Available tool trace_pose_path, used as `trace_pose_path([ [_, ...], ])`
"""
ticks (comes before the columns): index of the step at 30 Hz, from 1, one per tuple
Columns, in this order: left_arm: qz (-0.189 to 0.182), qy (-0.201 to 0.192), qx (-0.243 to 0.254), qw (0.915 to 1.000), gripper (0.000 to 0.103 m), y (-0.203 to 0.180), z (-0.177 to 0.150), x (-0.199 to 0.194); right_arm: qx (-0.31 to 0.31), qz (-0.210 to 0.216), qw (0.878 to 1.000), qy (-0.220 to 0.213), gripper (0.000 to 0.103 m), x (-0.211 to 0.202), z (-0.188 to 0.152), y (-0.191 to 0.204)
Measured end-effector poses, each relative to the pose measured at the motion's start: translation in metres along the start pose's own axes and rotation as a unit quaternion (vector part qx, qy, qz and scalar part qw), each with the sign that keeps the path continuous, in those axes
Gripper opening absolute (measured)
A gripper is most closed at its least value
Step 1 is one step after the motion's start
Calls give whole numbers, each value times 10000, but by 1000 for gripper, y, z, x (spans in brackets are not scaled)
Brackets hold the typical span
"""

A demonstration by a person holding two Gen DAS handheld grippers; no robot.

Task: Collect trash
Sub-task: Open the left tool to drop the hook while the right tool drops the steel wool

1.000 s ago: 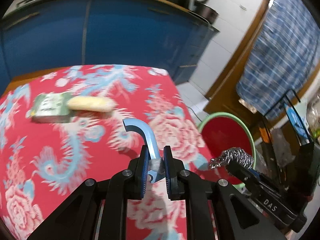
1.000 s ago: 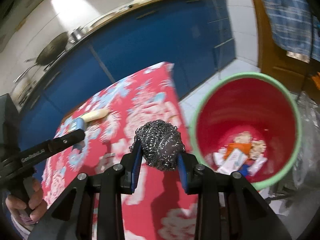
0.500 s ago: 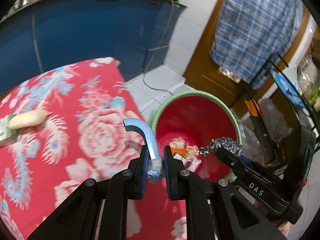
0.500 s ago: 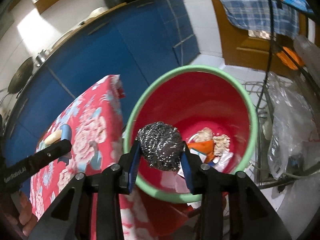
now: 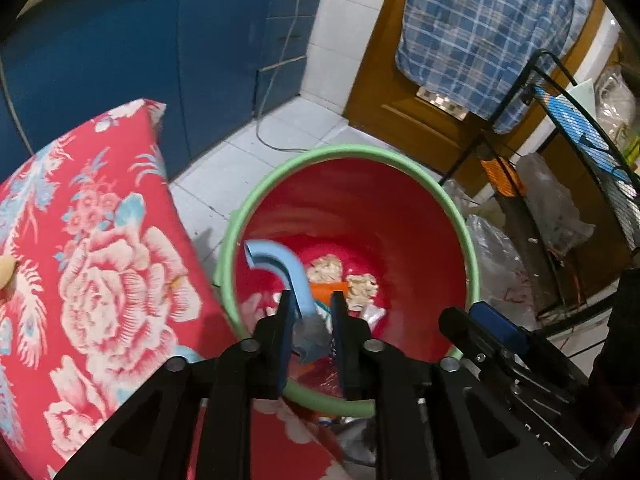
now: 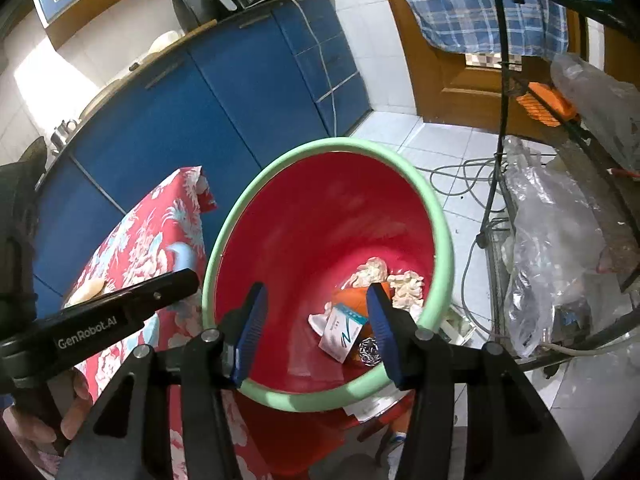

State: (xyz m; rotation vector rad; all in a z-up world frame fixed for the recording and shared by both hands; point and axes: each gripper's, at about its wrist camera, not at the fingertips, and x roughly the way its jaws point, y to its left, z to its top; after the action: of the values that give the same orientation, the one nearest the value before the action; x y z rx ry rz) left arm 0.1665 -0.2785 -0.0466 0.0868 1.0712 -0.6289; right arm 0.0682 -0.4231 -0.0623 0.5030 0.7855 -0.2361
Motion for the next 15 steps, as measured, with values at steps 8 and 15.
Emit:
trace_pose_path([
  [8,-69,-117,66,9999,45,0,-6,-8,82,96,9999,19,54,-1,-3,-1],
  [15,-13,-127,-249,9996,45,23,-16,-17,49,179,9998,55,54,-1,-6,6],
])
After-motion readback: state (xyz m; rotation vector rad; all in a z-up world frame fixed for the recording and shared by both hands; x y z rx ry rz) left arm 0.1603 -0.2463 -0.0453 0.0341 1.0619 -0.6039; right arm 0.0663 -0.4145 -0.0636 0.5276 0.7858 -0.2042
